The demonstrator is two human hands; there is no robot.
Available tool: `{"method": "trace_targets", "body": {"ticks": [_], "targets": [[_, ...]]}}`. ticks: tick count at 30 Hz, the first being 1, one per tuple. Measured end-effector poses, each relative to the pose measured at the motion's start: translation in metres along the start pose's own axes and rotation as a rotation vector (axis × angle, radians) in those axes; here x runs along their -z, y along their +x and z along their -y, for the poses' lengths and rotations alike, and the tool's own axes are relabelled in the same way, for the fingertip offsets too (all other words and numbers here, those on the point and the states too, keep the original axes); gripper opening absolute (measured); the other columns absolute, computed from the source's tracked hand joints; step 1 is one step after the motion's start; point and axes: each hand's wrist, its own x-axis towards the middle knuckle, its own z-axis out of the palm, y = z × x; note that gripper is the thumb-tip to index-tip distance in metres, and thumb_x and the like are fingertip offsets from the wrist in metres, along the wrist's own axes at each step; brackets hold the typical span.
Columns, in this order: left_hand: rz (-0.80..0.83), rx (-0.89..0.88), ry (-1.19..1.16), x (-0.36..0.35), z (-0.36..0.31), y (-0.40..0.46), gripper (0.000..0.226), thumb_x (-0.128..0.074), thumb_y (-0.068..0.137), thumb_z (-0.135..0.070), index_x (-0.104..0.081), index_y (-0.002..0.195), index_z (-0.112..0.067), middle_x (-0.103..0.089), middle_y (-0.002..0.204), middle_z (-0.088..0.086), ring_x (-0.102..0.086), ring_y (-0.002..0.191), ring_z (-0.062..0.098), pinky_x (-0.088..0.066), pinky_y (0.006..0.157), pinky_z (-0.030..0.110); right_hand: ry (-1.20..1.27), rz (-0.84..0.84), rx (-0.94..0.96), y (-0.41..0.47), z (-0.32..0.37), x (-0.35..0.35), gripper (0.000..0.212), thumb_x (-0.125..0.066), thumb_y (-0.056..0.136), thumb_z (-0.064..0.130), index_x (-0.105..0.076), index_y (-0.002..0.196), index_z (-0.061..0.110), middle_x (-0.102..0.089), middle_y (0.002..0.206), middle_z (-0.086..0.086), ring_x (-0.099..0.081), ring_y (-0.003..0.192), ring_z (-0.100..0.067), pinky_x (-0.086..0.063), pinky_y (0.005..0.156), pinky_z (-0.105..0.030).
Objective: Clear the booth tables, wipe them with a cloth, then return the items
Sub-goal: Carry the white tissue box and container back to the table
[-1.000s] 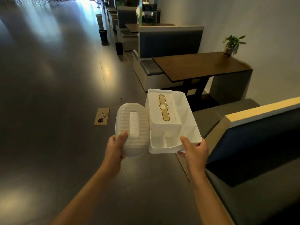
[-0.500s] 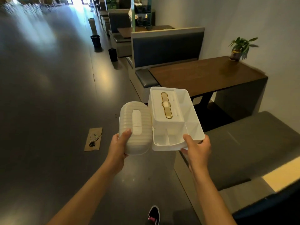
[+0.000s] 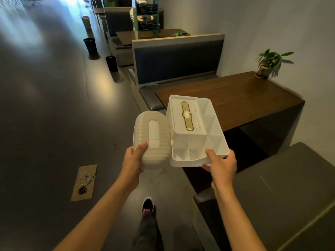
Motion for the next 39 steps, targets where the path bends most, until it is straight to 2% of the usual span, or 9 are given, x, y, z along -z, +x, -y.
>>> {"method": "trace_targets", "body": {"ticks": [5, 9, 13, 16, 22, 27, 31, 35, 39], "targets": [[0.054, 0.01, 0.019, -0.025, -0.031, 0.116, 0.084, -0.073, 0.067, -0.067, -0.052, 0.132, -0.018, -0.067, 0.126, 0.008, -0.069, 0.111, 0.027, -0.059, 0.089, 0.054, 0.007, -0.076, -0.008, 0.088, 0.013, -0.064, 0.051, -0.079, 0.083, 0.017, -0.054, 0.127, 0.026, -0.061, 0.11, 0.008, -0.063, 0.095, -0.014, -0.063, 0.072, -0.037], [0.118, 0.016, 0.061, -0.051, -0.066, 0.206, 0.083, -0.072, 0.069, -0.069, -0.052, 0.133, -0.02, -0.066, 0.126, 0.007, -0.068, 0.112, 0.024, -0.061, 0.088, 0.049, 0.049, -0.119, -0.033, 0.163, 0.037, -0.112, 0.047, -0.079, 0.083, 0.015, -0.054, 0.121, 0.027, -0.06, 0.106, 0.01, -0.061, 0.093, -0.012, -0.061, 0.068, -0.034], [0.165, 0.011, 0.086, -0.077, -0.095, 0.277, 0.09, -0.075, 0.065, -0.072, -0.053, 0.134, -0.018, -0.067, 0.126, 0.008, -0.068, 0.112, 0.026, -0.061, 0.085, 0.047, 0.067, -0.16, -0.055, 0.22, 0.053, -0.145, 0.046, -0.079, 0.082, 0.015, -0.053, 0.118, 0.028, -0.06, 0.107, 0.009, -0.061, 0.094, -0.013, -0.062, 0.068, -0.035], [0.181, 0.044, 0.096, -0.103, -0.104, 0.32, 0.096, -0.076, 0.06, -0.078, -0.055, 0.133, -0.018, -0.068, 0.125, 0.008, -0.068, 0.113, 0.027, -0.06, 0.088, 0.051, 0.082, -0.199, -0.074, 0.263, 0.059, -0.156, 0.047, -0.078, 0.082, 0.013, -0.054, 0.12, 0.026, -0.061, 0.106, 0.009, -0.061, 0.094, -0.013, -0.062, 0.068, -0.036], [0.222, 0.077, 0.112, -0.18, -0.111, 0.384, 0.08, -0.067, 0.065, -0.068, -0.062, 0.128, -0.019, -0.072, 0.118, 0.005, -0.068, 0.111, 0.025, -0.057, 0.093, 0.056, 0.096, -0.266, -0.099, 0.354, 0.067, -0.154, 0.045, -0.078, 0.08, 0.01, -0.057, 0.117, 0.023, -0.065, 0.105, 0.007, -0.065, 0.094, -0.013, -0.063, 0.069, -0.038], [0.204, 0.111, 0.124, -0.246, -0.1, 0.436, 0.101, -0.075, 0.057, -0.08, -0.054, 0.136, -0.021, -0.068, 0.126, 0.006, -0.067, 0.113, 0.027, -0.059, 0.088, 0.055, 0.092, -0.277, -0.122, 0.441, 0.066, -0.133, 0.045, -0.078, 0.081, 0.011, -0.057, 0.118, 0.023, -0.064, 0.105, 0.006, -0.065, 0.095, -0.013, -0.062, 0.067, -0.036], [0.143, 0.1, 0.099, -0.321, -0.083, 0.481, 0.083, -0.071, 0.069, -0.069, -0.056, 0.134, -0.018, -0.068, 0.125, 0.008, -0.068, 0.11, 0.026, -0.061, 0.082, 0.048, 0.066, -0.212, -0.145, 0.54, 0.066, -0.11, 0.049, -0.079, 0.082, 0.011, -0.056, 0.123, 0.023, -0.064, 0.108, 0.005, -0.064, 0.097, -0.013, -0.063, 0.072, -0.041], [0.084, 0.101, 0.044, -0.4, -0.072, 0.506, 0.078, -0.067, 0.069, -0.063, -0.058, 0.13, -0.016, -0.069, 0.122, 0.007, -0.068, 0.109, 0.024, -0.058, 0.088, 0.05, 0.008, -0.154, -0.167, 0.634, 0.074, -0.085, 0.053, -0.08, 0.081, 0.014, -0.056, 0.127, 0.022, -0.064, 0.113, 0.003, -0.063, 0.103, -0.017, -0.063, 0.075, -0.045], [0.06, 0.067, 0.022, -0.475, -0.066, 0.528, 0.051, -0.061, 0.081, -0.051, -0.066, 0.12, -0.018, -0.074, 0.112, 0.005, -0.071, 0.101, 0.02, -0.058, 0.084, 0.047, -0.036, -0.091, -0.179, 0.717, 0.083, -0.059, 0.054, -0.08, 0.081, 0.014, -0.056, 0.128, 0.022, -0.064, 0.113, 0.004, -0.064, 0.103, -0.017, -0.063, 0.075, -0.043]]}}
